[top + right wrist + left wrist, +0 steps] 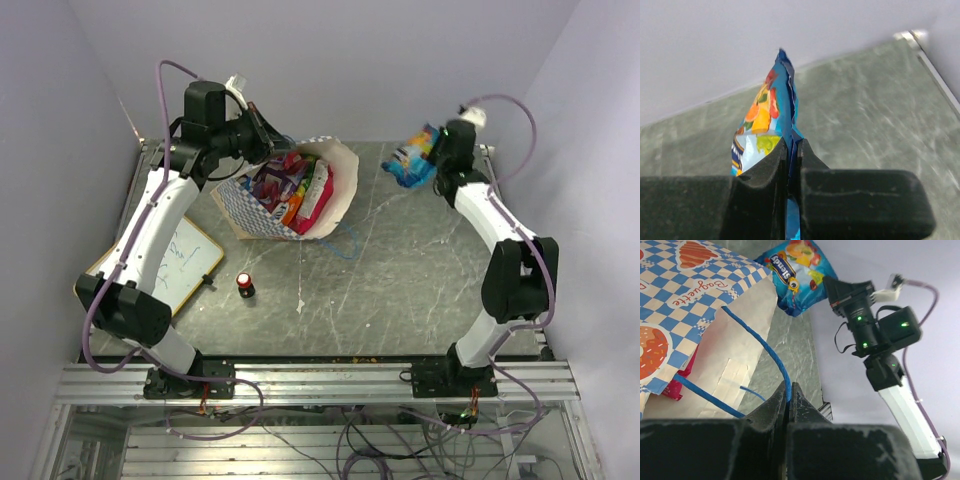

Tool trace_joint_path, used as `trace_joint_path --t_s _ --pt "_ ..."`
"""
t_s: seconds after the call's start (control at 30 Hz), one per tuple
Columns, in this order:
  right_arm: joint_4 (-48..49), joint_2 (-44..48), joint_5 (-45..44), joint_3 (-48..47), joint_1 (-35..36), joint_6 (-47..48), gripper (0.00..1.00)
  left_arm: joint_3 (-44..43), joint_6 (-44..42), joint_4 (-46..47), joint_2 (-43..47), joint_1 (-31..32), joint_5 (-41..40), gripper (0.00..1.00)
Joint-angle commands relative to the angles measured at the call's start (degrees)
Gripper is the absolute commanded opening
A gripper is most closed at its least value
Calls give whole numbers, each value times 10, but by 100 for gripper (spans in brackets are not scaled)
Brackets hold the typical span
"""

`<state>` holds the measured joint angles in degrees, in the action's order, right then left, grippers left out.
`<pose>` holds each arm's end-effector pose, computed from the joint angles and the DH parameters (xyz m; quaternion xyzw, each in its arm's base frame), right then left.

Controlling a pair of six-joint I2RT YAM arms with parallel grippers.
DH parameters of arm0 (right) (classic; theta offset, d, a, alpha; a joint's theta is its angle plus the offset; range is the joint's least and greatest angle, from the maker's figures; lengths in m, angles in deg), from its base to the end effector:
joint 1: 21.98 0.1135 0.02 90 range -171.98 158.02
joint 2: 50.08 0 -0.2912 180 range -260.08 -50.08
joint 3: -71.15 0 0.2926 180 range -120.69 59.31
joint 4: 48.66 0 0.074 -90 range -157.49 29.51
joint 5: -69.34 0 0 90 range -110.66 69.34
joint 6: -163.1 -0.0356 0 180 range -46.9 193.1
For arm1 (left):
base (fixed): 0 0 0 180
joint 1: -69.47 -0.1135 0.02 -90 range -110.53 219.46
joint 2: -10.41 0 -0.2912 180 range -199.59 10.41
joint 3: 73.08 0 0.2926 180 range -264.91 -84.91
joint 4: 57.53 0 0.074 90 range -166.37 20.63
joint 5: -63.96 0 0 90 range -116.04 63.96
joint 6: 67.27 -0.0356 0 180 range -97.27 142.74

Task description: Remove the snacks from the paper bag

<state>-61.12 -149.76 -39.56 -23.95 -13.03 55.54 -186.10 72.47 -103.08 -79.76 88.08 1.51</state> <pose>0.4597 0.0607 0.3456 0.1569 0.7836 0.0060 0.6011 0.3624 -0.1394 0.4776 -0.0898 0.8142 -0.4663 0.3339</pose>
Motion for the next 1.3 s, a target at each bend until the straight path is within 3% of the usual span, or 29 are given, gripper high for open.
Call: trace_joint_path --t_s 0.0,0.17,0.3,0.4,0.77,0.9,1.0,1.1,1.27 --pt "163 26 8 162 -87 -98 0 -25 -4 -12 -6 -2 28 7" --pt "206 7 51 344 -174 -140 0 -24 -10 -18 -10 -2 37 7" --pt "235 60 15 410 -197 -130 13 -22 -10 -16 -9 -2 43 7" --pt "198 78 -17 399 -205 -137 20 -17 -5 -5 -6 -2 46 7" --pt "-12 99 -91 353 -213 -195 25 4 7 24 9 -2 60 7" --pt "-103 129 -109 302 -213 -205 35 29 13 39 25 -1 70 7" --pt "-139 159 -43 265 -210 -206 44 38 10 38 34 0 75 7" --pt "-132 186 84 238 -179 -202 53 46 11 40 39 2 84 7" --pt "-82 246 266 256 -91 -160 56 59 18 55 46 10 86 7"
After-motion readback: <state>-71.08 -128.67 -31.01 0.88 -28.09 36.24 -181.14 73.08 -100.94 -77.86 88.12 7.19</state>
